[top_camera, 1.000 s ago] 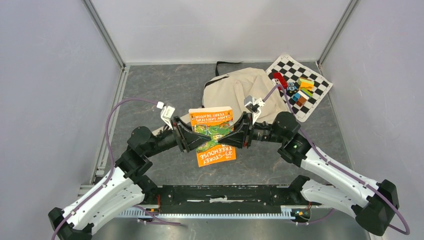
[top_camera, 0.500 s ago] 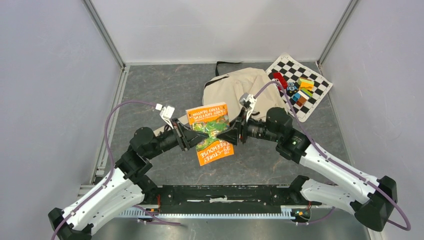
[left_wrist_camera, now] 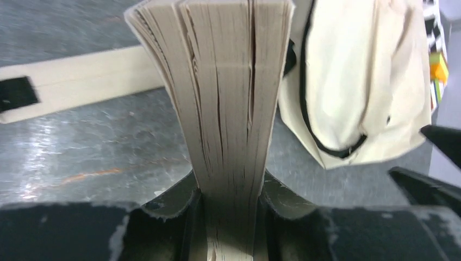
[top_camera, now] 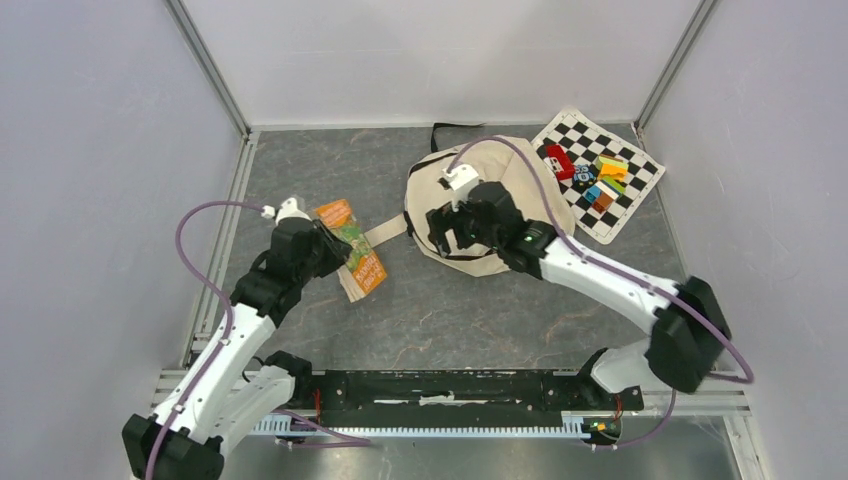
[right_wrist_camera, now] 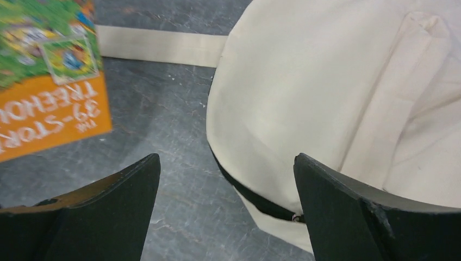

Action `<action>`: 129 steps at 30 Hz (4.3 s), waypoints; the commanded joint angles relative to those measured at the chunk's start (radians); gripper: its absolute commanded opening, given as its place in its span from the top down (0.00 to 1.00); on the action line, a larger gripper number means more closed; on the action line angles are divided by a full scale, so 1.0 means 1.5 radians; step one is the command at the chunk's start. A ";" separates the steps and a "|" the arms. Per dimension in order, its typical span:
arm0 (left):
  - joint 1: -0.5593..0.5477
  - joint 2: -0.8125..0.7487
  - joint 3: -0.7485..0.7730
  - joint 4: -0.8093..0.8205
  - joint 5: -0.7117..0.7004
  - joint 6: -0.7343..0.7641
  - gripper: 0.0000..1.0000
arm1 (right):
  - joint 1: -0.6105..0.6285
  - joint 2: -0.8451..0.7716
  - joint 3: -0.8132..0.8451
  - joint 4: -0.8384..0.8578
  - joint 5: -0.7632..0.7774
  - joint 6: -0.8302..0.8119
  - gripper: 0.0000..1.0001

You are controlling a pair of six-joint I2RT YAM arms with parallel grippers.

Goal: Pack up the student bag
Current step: Place the book in the student bag.

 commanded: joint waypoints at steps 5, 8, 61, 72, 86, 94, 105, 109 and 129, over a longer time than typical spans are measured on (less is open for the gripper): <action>0.091 -0.002 0.022 0.021 0.014 0.043 0.98 | 0.042 0.262 0.209 -0.064 0.107 -0.079 0.09; 0.106 -0.005 0.011 0.022 0.021 0.042 0.98 | 0.049 0.350 0.298 -0.112 0.134 -0.087 0.10; 0.046 0.396 0.055 0.723 0.421 -0.259 0.98 | 0.011 0.043 0.130 -0.020 0.203 0.056 1.00; -0.008 0.655 0.134 0.878 0.414 -0.357 0.98 | 0.011 0.022 0.133 0.006 0.168 0.066 1.00; -0.063 0.796 0.324 0.734 0.280 -0.306 0.90 | 0.011 0.024 0.107 0.020 0.120 0.084 1.00; -0.070 0.785 0.406 0.496 0.216 -0.148 0.19 | 0.011 0.018 0.104 0.014 0.124 0.075 1.00; -0.072 0.718 0.373 0.367 0.167 -0.062 0.09 | 0.011 0.018 0.101 0.010 0.126 0.067 1.00; -0.083 0.712 0.366 0.372 0.172 -0.067 0.39 | 0.010 0.017 0.097 0.009 0.122 0.069 1.00; -0.129 0.803 0.437 0.459 0.207 -0.069 0.71 | 0.011 0.014 0.085 0.002 0.139 0.069 1.00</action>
